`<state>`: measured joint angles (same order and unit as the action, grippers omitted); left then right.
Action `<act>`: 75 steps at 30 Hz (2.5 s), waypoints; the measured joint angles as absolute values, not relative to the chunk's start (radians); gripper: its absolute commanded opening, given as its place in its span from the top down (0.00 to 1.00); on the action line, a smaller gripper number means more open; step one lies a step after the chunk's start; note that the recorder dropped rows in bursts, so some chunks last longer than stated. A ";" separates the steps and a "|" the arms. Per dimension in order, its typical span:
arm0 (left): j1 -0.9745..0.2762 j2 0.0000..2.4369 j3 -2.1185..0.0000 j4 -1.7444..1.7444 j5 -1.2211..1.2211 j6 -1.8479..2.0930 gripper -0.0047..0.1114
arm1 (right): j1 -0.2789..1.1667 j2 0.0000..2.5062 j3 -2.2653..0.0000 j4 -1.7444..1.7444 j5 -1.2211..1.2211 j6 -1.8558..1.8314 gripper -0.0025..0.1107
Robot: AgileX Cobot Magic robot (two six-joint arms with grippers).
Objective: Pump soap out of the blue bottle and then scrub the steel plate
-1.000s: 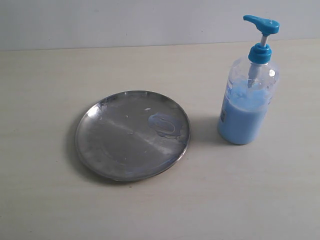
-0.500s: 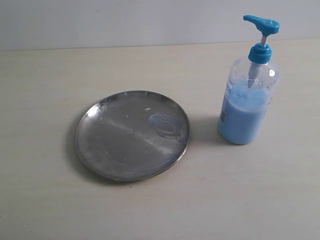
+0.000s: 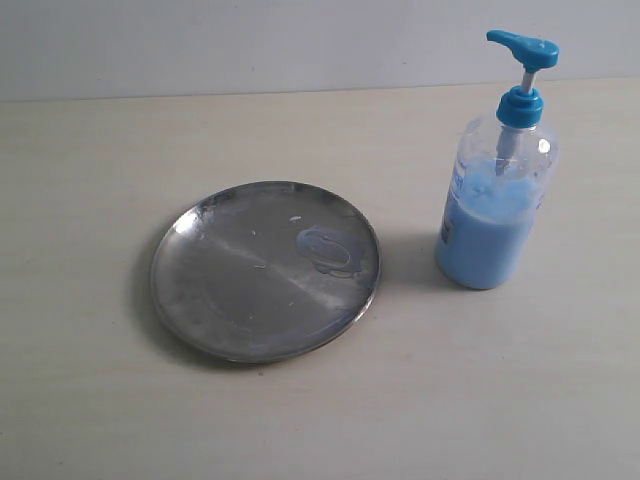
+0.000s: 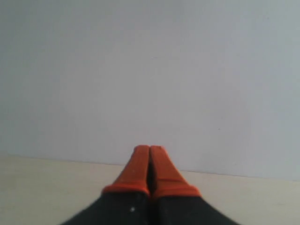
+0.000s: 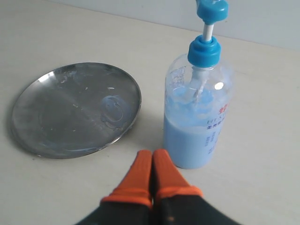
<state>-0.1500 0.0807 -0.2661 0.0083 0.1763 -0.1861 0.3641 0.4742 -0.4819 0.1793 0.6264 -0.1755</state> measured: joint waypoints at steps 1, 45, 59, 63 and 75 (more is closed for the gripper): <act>-0.140 0.070 -0.253 0.018 0.176 -0.194 0.96 | 0.364 0.474 -0.482 0.179 0.626 -0.176 0.98; -0.070 0.005 -0.003 0.127 0.351 -0.244 0.96 | 0.364 0.474 -0.482 0.181 0.638 -0.176 0.98; -0.070 0.005 -0.003 0.129 0.351 -0.244 0.96 | 0.364 0.474 -0.482 0.181 0.638 -0.176 0.98; -0.070 0.005 -0.003 0.129 0.351 -0.244 0.96 | 0.364 0.474 -0.482 0.181 0.638 -0.176 0.98; -0.070 0.005 -0.003 0.129 0.351 -0.244 0.96 | 0.364 0.474 -0.482 0.181 0.638 -0.176 0.98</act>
<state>-0.0699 0.0048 -0.0034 0.1286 0.3506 -0.2438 0.3641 0.4742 -0.4819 0.1812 0.6383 -0.1755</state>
